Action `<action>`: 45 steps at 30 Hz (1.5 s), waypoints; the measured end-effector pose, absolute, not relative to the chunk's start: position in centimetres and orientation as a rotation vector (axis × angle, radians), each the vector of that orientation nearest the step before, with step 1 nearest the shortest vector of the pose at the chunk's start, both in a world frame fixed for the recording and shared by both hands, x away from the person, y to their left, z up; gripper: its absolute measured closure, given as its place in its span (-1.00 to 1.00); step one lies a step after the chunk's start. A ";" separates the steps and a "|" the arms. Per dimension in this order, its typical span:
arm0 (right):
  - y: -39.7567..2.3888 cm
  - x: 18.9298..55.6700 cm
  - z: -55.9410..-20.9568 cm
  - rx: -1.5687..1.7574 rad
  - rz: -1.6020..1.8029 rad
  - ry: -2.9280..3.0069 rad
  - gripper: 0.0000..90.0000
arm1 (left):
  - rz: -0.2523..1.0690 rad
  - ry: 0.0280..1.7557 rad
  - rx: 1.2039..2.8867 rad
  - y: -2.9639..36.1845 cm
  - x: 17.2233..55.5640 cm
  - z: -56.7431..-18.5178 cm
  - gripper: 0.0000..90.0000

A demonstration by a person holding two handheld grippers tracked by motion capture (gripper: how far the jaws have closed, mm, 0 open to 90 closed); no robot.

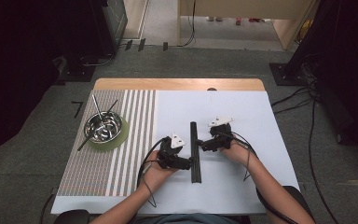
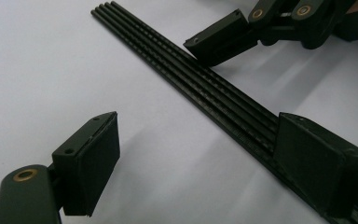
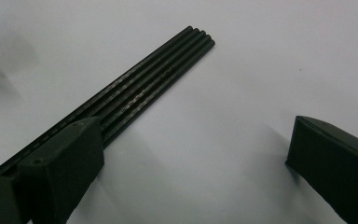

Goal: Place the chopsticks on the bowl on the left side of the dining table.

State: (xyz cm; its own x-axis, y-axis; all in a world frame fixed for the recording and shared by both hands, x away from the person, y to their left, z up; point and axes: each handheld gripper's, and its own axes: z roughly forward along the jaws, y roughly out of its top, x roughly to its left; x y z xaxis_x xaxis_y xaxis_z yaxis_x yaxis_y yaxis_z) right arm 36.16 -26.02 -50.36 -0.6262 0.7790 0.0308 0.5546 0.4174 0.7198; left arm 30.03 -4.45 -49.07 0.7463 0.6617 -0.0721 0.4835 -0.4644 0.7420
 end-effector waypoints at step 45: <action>-26.0 36.2 -50.4 1.156 1.028 2.368 -0.93 | 0.293 0.804 2.205 -4.6 29.9 -49.4 -0.17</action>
State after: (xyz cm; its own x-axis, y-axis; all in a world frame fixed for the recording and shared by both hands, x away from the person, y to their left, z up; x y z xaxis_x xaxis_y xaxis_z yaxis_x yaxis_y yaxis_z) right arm 36.16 -26.02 -50.36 -0.6255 0.7796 0.0323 0.5560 0.4163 0.7194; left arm 29.86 -4.56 -49.37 0.7759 0.6296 -0.0404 0.4561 -0.5155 0.7255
